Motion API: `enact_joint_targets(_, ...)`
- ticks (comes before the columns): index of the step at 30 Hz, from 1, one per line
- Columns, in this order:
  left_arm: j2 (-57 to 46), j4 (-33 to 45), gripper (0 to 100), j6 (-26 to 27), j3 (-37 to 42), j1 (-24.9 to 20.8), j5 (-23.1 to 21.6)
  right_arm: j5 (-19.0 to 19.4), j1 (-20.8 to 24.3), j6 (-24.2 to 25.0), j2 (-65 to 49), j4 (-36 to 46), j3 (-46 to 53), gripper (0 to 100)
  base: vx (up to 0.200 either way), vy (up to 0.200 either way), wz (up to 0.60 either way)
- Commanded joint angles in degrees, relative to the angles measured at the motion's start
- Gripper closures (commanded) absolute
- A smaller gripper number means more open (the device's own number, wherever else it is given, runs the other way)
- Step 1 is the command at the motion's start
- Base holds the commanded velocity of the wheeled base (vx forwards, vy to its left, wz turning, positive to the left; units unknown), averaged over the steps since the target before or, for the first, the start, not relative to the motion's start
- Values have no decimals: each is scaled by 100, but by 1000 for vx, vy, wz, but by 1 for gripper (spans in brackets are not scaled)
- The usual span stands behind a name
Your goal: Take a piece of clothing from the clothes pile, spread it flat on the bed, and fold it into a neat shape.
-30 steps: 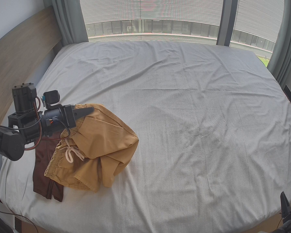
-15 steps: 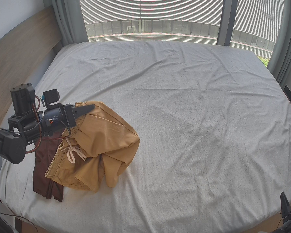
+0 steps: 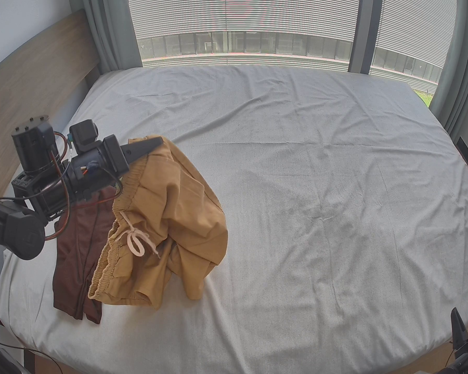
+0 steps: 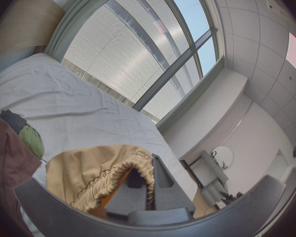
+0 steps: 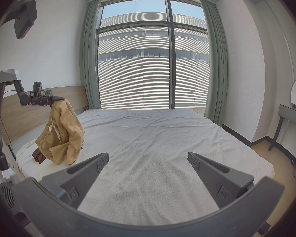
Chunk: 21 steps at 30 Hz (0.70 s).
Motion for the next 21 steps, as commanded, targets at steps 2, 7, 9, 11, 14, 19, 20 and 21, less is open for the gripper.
enact_joint_targets(2, -29, -281, 100, -398, -297, -272, 224, 10, 3, -1, -93, -1, 101, 0, 0, 0, 0)
enact_joint_targets(7, -152, -342, 100, -635, -306, -465, 241, 10, -6, -1, -93, -1, 101, 0, 0, 0, 0)
enact_joint_targets(9, -170, -351, 100, -688, -306, -588, 241, 1, 3, -1, -93, -1, 101, 0, 0, 0, 0)
enact_joint_targets(11, -161, -351, 100, -697, -350, -694, 241, 10, 3, -1, -93, -1, 101, 0, 0, 0, 0)
enact_joint_targets(14, -152, -351, 100, -705, -429, -817, 250, 10, 3, -1, -93, -1, 101, 0, 0, 0, 0)
enact_joint_targets(19, -179, -351, 100, -925, -622, -1089, 259, 10, 3, -1, -93, -1, 101, 0, 0, 0, 0)
enact_joint_targets(20, -179, -351, 100, -1004, -728, -1177, 259, 10, -6, -1, -93, -1, 101, 0, 0, 0, 0)
enact_joint_targets(21, -170, -351, 100, -1039, -789, -1221, 267, 10, 3, -1, -93, -1, 101, 0, 0, 0, 0)
